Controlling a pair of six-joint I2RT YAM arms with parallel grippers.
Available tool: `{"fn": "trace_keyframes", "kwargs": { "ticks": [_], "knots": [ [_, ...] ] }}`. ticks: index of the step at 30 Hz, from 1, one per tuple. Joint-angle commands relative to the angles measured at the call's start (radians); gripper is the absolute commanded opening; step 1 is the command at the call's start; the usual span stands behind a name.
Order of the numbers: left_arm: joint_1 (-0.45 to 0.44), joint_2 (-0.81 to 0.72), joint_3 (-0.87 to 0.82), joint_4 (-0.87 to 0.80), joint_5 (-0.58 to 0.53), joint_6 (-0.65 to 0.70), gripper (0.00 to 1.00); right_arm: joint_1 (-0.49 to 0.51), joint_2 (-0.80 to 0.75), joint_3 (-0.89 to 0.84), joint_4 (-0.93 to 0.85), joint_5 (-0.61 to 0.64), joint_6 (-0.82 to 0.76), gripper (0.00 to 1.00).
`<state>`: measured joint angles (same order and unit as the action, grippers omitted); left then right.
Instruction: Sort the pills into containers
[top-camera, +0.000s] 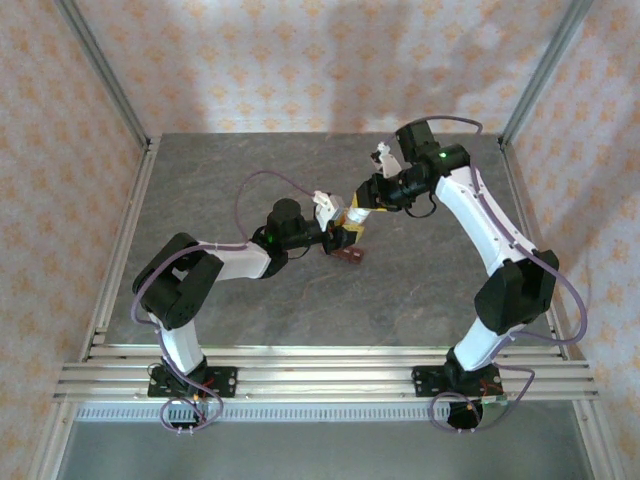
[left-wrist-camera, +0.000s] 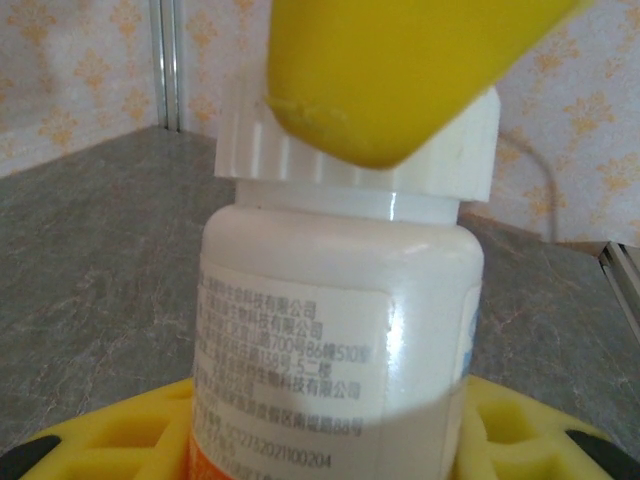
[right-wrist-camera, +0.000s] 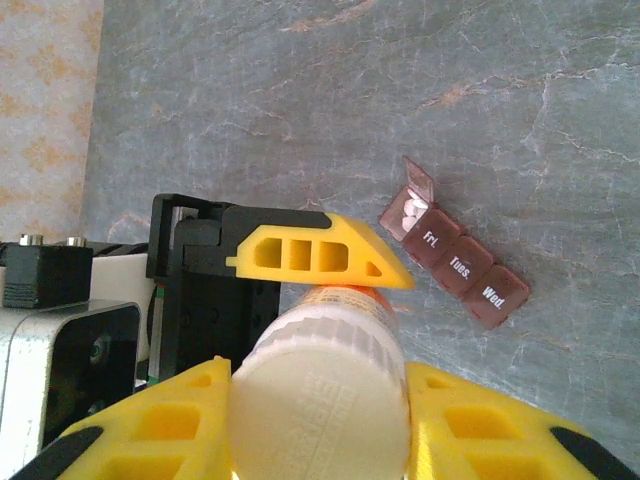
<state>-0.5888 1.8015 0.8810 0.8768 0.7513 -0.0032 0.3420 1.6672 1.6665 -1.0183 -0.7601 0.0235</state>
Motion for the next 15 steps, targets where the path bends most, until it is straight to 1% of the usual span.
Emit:
{"fn": "trace_keyframes", "kwargs": {
  "ticks": [1, 4, 10, 12, 15],
  "knots": [
    [0.006, -0.015, 0.018, 0.055, -0.010, 0.003, 0.00, 0.014, -0.004, -0.033, 0.021, 0.006, 0.051, 0.32],
    [0.000, -0.031, -0.001, 0.072, -0.064, 0.026, 0.00, 0.023, -0.011, -0.073, 0.072, 0.046, 0.150, 0.32],
    [-0.035, -0.072, -0.045, 0.087, -0.207, 0.118, 0.00, 0.049, -0.042, -0.177, 0.203, 0.148, 0.394, 0.31],
    [-0.046, -0.078, -0.052, 0.087, -0.241, 0.143, 0.00, 0.061, -0.044, -0.195, 0.227, 0.168, 0.444, 0.32],
    [-0.057, -0.078, -0.055, 0.082, -0.267, 0.166, 0.00, 0.084, -0.037, -0.195, 0.219, 0.224, 0.473, 0.33]
  ]
}}
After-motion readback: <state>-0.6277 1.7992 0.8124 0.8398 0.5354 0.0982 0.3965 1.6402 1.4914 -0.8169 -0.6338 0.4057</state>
